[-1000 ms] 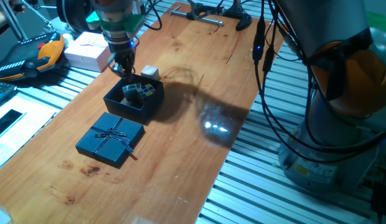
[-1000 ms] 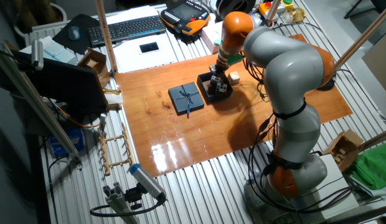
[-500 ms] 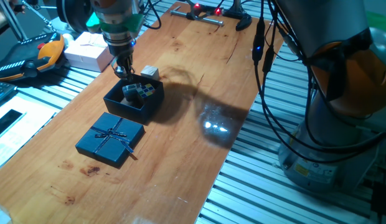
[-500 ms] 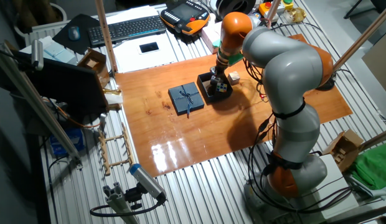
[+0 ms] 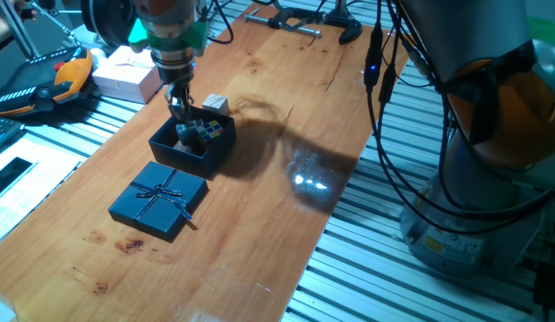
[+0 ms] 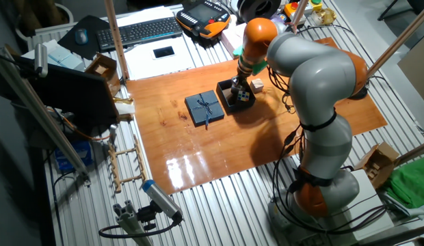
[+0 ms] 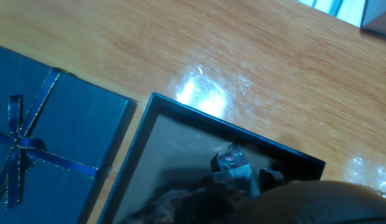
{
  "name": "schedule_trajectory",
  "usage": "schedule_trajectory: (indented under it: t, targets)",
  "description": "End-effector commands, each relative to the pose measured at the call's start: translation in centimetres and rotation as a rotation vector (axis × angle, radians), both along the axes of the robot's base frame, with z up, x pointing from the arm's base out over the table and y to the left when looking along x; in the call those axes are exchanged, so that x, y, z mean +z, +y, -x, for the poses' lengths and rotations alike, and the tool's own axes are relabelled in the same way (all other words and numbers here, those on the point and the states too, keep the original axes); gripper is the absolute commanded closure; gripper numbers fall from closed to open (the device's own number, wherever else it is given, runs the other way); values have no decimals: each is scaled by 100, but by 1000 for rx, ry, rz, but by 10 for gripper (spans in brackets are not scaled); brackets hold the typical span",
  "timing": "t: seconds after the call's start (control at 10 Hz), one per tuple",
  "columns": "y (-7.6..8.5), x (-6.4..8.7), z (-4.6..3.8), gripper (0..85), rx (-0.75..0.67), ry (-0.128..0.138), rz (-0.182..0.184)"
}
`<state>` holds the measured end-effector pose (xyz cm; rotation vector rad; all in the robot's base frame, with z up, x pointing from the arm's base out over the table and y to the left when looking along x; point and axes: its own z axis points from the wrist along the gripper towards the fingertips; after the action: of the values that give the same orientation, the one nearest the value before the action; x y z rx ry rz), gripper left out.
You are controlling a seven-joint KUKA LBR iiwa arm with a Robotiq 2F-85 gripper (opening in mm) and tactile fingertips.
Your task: Take everything out of the gift box
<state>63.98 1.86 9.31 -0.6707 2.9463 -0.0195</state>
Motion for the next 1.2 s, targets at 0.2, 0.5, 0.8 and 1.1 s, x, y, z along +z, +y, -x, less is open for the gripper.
schedule_trajectory:
  t: [0.2,0.5,0.8,1.1]
  targets:
    - [-4,-21,0,450,0,0,12]
    - [6,-86,0,343,0,-20,20]
    - [8,-133,-2,330,0,-22,18]
    - [6,-183,-8,317,0,-31,21]
